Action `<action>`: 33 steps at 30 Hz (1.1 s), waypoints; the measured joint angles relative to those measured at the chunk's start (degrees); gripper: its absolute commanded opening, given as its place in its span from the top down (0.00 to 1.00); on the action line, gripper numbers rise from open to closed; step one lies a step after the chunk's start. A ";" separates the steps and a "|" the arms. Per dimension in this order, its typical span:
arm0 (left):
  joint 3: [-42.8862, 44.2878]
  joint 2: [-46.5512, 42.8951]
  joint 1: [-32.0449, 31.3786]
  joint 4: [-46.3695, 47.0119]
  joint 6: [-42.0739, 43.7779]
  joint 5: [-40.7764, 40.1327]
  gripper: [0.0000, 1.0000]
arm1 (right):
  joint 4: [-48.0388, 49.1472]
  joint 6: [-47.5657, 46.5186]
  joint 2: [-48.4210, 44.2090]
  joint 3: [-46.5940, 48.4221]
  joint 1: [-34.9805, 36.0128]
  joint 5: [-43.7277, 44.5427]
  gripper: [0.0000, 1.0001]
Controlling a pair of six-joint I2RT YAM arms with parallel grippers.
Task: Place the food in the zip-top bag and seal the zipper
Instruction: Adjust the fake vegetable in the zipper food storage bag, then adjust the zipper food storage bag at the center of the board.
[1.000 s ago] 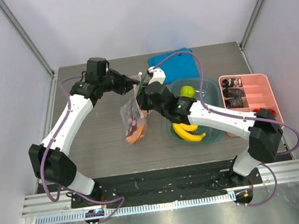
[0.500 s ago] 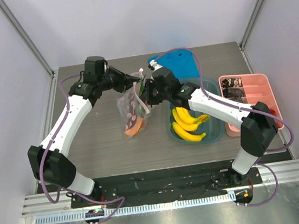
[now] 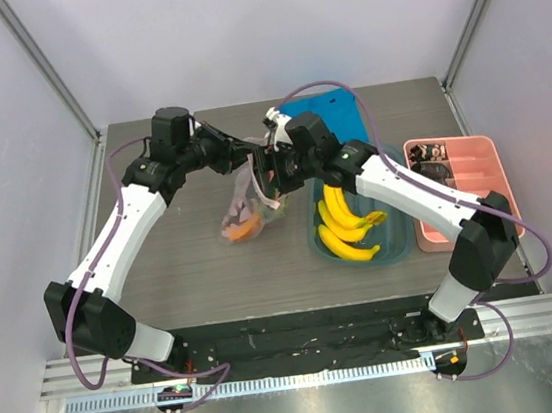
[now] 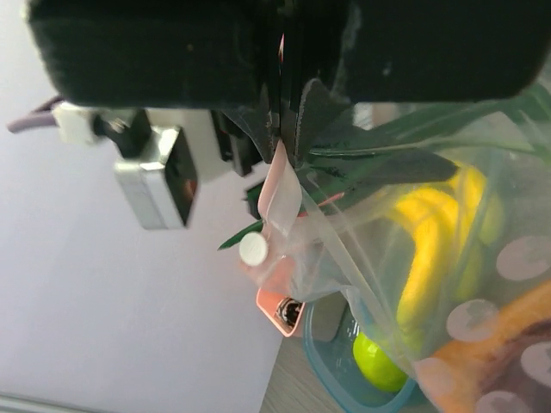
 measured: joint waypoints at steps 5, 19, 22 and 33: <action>-1.31 -0.72 -0.04 1.46 0.17 1.11 1.00 | -3.48 -5.25 -4.61 1.68 -1.11 -0.48 0.21; -3.65 -0.72 -0.04 4.81 0.17 2.40 1.00 | -5.20 -14.56 -14.25 1.68 -3.91 -3.48 0.20; -4.57 -0.72 -0.04 5.68 0.15 2.43 1.00 | -5.25 -14.64 -14.82 1.36 -5.62 -3.41 0.26; -5.49 -0.74 -0.04 6.12 0.35 2.67 1.00 | -4.59 -9.88 -12.35 -1.53 -14.34 -2.99 0.43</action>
